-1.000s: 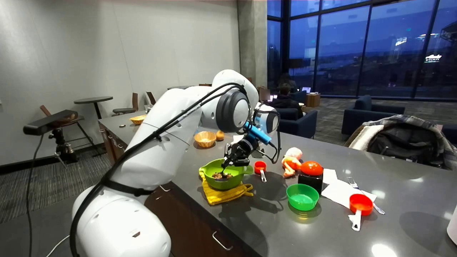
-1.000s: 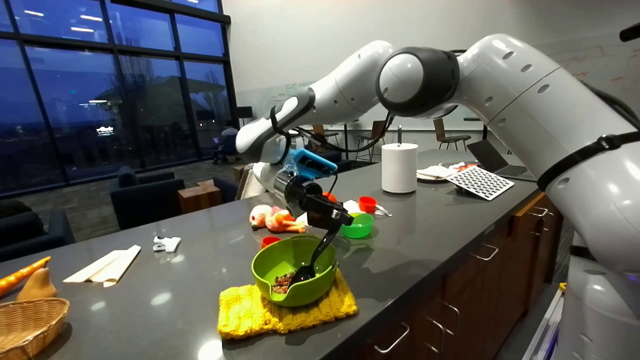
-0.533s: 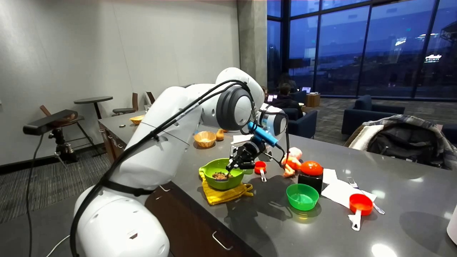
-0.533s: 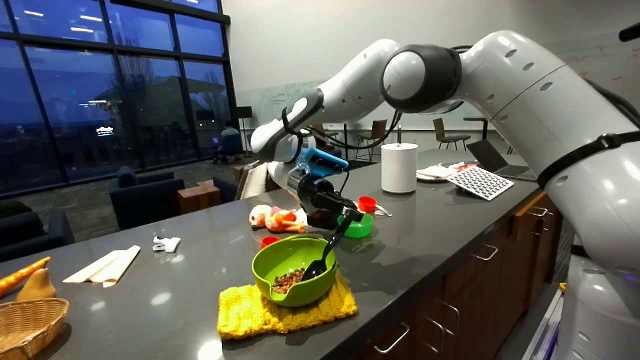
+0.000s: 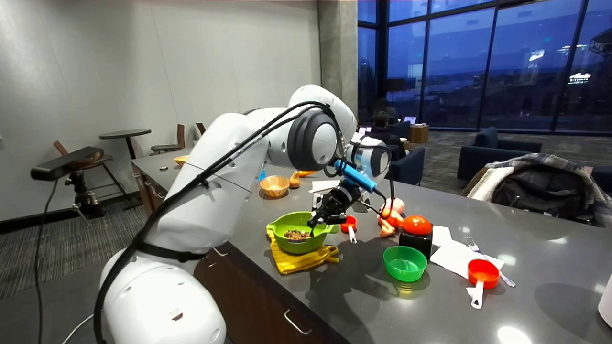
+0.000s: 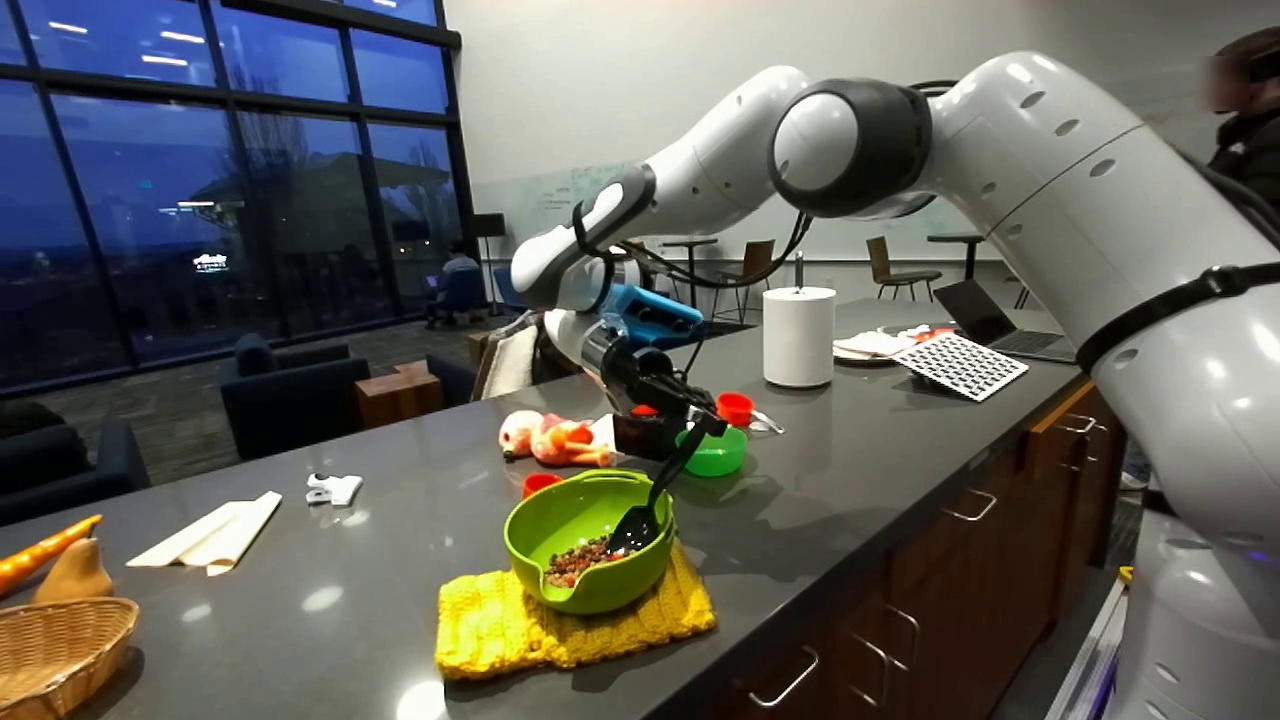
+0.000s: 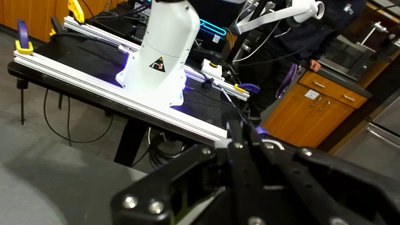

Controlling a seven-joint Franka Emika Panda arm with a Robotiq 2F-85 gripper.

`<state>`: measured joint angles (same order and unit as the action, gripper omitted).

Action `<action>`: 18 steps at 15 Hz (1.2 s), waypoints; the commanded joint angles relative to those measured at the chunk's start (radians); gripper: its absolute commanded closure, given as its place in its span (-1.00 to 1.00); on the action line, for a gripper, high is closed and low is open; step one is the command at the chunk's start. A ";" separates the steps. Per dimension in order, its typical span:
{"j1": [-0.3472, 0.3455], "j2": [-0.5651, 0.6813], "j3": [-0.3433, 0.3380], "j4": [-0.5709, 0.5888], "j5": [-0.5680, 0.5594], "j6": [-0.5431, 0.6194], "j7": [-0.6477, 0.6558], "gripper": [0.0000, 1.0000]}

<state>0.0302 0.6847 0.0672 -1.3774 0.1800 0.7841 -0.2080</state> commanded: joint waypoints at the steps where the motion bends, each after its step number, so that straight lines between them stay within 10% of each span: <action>1: 0.000 -0.049 -0.004 -0.025 -0.018 0.024 0.016 0.98; 18: 0.026 -0.146 0.005 0.012 -0.143 0.097 0.033 0.98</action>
<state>0.0546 0.5804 0.0709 -1.3588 0.0548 0.8609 -0.1881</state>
